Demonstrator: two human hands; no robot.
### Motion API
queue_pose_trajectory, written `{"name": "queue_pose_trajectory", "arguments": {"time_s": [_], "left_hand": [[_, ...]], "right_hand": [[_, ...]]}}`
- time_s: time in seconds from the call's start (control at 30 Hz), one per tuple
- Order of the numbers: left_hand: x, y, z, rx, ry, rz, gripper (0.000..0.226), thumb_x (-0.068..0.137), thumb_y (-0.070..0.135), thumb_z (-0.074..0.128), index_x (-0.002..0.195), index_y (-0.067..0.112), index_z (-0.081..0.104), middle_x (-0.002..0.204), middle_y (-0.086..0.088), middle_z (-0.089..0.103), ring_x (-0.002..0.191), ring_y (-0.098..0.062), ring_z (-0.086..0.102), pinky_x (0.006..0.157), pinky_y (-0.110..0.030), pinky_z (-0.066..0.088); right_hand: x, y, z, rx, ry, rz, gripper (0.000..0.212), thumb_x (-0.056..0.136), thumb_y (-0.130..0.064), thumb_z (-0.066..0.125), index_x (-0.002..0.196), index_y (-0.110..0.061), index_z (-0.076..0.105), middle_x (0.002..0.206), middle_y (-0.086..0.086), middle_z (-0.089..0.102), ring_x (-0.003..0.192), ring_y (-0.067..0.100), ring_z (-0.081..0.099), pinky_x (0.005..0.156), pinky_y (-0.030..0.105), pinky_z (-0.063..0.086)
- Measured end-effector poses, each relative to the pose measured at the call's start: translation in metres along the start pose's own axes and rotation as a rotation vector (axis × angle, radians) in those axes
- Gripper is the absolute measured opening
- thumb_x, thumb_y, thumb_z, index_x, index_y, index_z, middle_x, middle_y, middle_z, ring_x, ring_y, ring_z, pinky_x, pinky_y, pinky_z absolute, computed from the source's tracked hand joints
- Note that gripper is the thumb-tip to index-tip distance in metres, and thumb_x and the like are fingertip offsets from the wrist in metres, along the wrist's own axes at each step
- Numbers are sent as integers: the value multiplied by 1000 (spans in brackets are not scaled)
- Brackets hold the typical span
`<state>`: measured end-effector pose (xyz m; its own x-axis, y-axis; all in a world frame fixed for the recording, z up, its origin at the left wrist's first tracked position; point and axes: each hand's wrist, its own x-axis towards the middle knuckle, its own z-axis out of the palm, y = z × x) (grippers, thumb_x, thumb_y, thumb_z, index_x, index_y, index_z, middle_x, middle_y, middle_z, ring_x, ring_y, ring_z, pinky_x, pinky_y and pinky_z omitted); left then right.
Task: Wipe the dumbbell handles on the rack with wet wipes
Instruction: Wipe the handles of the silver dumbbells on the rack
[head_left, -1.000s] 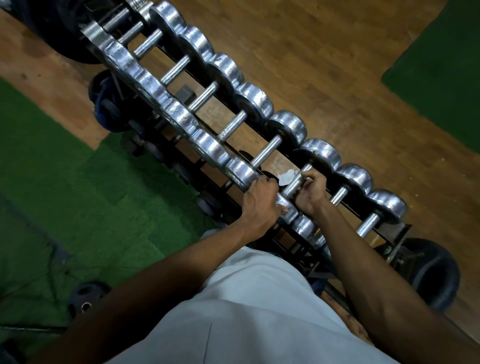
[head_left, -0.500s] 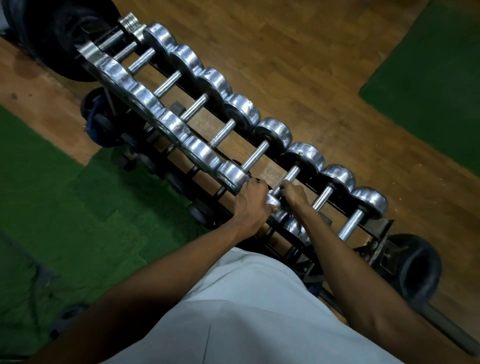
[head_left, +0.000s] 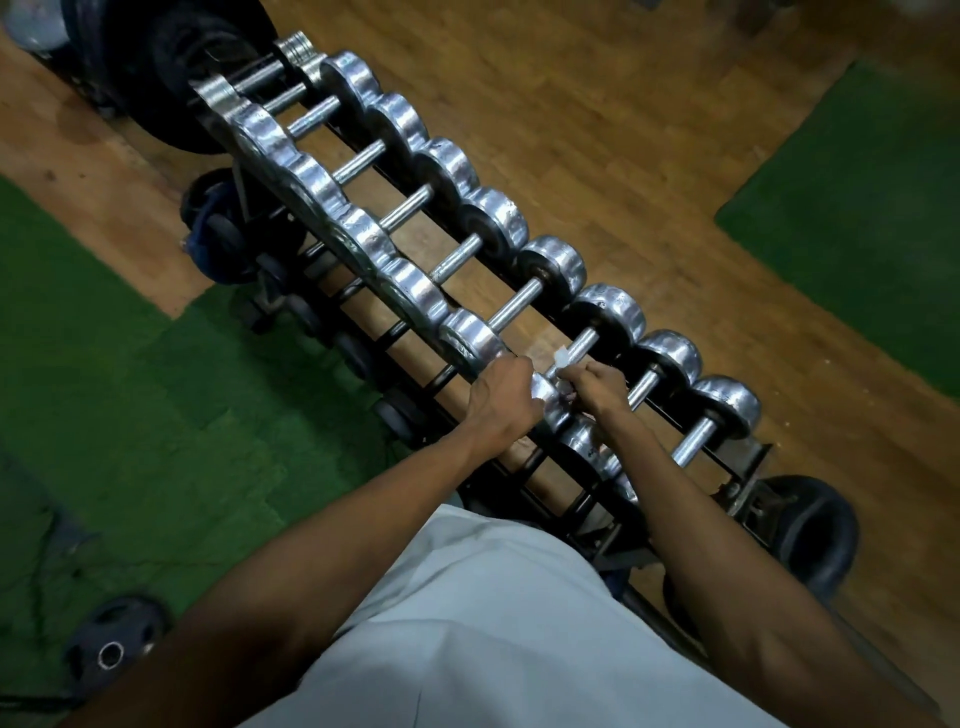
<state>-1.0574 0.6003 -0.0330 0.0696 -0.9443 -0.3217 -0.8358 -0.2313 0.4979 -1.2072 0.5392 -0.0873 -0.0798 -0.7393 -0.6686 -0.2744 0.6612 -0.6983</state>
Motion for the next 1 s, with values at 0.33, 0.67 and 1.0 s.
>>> {"name": "queue_pose_trajectory", "arguments": {"time_s": [0.33,0.67,1.0], "left_hand": [[-17,-3,-5,-24,-65,105,31,86,30,72,81,15,46,92,-4,47,89,-25,55,68,-32,38],[-53,-15,10,-64,-16,173,29,88,30,72,93,14,49,118,-13,52,110,-31,52,74,-34,39],[-68,-20,16,-109,-64,245,30,86,32,71,104,12,58,114,-10,54,108,-31,54,81,-40,50]], "right_hand": [[-34,1,-11,294,231,-46,11,84,-12,75,91,-19,71,75,5,63,60,16,53,59,28,45],[-73,24,-8,454,278,-70,15,83,-8,75,96,-14,70,75,11,66,59,21,52,50,28,39],[-97,42,-9,555,277,-54,15,92,-11,70,106,-13,69,98,13,73,84,29,72,79,40,61]]}}
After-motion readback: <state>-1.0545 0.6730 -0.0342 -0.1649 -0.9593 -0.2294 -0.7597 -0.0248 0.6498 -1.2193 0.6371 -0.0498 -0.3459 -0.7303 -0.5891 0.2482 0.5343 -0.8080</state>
